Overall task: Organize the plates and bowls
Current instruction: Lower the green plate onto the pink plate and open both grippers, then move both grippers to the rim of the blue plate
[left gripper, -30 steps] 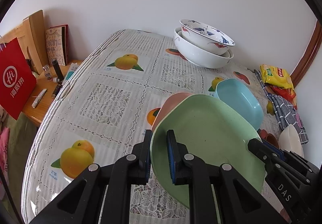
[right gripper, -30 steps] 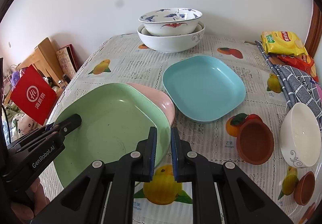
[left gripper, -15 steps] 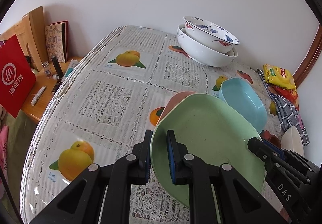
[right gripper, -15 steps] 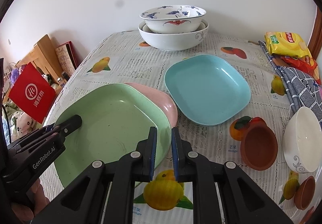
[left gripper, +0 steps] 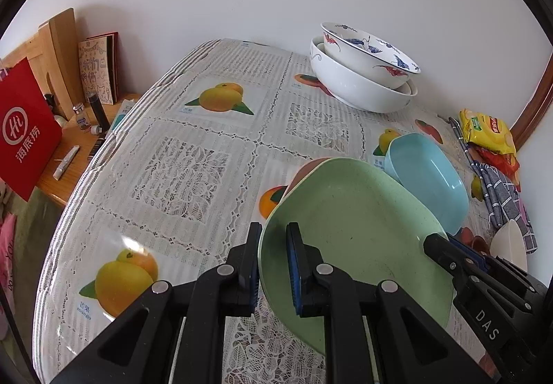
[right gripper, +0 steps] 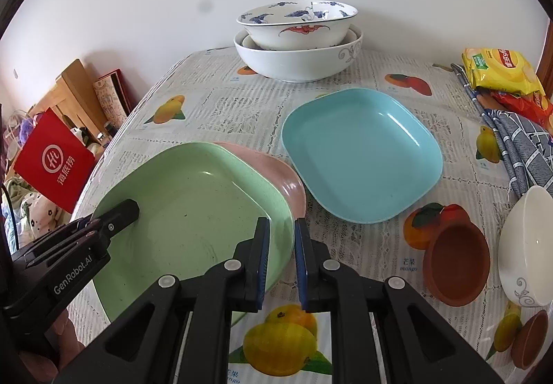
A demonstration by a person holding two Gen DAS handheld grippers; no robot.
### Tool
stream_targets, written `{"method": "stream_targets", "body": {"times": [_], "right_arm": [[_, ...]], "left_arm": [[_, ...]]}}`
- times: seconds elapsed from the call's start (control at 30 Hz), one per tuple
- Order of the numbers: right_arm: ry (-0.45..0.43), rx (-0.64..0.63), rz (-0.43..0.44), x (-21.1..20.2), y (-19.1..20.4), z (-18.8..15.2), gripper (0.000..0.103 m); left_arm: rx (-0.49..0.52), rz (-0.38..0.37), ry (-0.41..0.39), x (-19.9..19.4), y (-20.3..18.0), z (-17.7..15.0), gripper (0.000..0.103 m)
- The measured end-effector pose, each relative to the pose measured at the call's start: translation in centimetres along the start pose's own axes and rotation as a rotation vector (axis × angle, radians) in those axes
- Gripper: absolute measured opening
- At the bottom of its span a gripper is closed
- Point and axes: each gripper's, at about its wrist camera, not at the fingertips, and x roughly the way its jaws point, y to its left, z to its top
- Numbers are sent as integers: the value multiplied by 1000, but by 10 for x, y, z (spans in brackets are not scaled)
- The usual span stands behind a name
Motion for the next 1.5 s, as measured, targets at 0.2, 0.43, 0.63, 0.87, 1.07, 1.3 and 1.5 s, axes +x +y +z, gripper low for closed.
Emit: {"method": "stream_targets", "body": {"times": [0.2, 0.43, 0.63, 0.87, 1.07, 1.3, 1.5], "right_arm": [[3, -10, -13, 8, -1, 5, 15], [15, -10, -12, 17, -3, 7, 16], [11, -21, -18, 20, -1, 11, 19], [-8, -41, -16, 17, 0, 14, 23], [-19, -36, -7, 6, -1, 12, 33], [-55, -15, 0, -17, -11, 3, 55], [-98, 1, -36, -39, -31, -3, 59]], "left_arm": [[-1, 1, 9, 6, -2, 2, 14], [3, 3, 15, 13, -4, 2, 14], [13, 0, 19, 15, -5, 3, 14], [17, -17, 29, 14, -5, 3, 25], [50, -6, 25, 5, -12, 0, 26], [42, 6, 4, -13, -12, -3, 27], [58, 14, -58, -35, -23, -7, 49]]}}
